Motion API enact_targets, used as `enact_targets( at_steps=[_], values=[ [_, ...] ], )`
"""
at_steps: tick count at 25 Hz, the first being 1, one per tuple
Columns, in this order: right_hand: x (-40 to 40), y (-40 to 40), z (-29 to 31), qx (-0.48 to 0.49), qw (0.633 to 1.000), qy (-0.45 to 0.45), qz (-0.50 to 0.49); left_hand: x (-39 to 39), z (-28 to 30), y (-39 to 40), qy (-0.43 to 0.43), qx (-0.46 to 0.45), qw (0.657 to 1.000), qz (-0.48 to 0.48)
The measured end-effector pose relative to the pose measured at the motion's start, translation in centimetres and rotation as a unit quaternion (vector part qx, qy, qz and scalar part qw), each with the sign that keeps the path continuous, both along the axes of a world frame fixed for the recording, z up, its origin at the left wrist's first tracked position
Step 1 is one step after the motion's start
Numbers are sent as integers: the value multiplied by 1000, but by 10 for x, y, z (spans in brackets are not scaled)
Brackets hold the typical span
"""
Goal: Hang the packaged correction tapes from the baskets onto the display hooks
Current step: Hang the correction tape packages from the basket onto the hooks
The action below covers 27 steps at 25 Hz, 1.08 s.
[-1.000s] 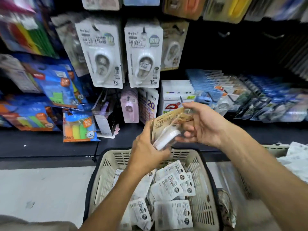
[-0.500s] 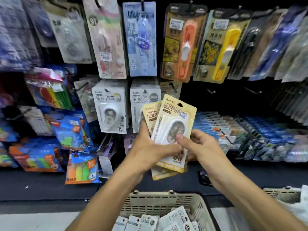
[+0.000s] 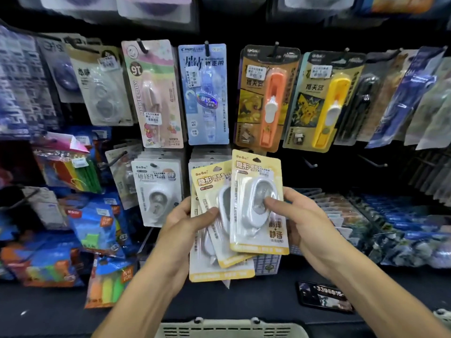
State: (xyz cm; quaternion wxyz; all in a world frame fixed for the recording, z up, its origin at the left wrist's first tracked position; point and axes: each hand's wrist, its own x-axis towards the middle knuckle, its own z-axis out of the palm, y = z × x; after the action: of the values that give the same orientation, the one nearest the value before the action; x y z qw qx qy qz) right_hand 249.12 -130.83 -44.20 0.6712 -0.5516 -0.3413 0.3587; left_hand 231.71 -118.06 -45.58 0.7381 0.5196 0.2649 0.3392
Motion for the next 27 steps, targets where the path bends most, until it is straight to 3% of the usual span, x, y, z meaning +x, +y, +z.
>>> enact_targets(
  at_steps=[3, 5, 7, 10, 14, 18, 20, 24, 27],
  values=[
    [9, 2, -2, -7, 997, -42, -66, -6, -1, 8, 25, 62, 994, 83],
    [18, 2, -5, -27, 985, -124, -121, -15, 1, 17, 43, 118, 984, 130],
    [20, 2, -6, -44, 966, -198, -158, -23, 4, 23, 34, 149, 978, 141],
    [14, 2, -10, -56, 952, -237, -187, -24, 5, 23, 9, 163, 977, 134],
    [6, 3, -17, -83, 945, -216, -231, -22, 2, 23, -13, 138, 982, 132],
    [2, 10, -19, -101, 974, -14, -201, -15, 0, 16, -3, 130, 984, 121],
    [-6, 12, -24, -102, 979, -32, -173, -11, -5, 14, 1, 132, 985, 109],
    [-25, 18, -28, -43, 998, -48, -18, 5, -5, 12, 21, 163, 984, 65],
    [-25, 19, -23, -31, 998, -25, -40, 16, -3, 15, 19, 164, 985, 48]
  ],
)
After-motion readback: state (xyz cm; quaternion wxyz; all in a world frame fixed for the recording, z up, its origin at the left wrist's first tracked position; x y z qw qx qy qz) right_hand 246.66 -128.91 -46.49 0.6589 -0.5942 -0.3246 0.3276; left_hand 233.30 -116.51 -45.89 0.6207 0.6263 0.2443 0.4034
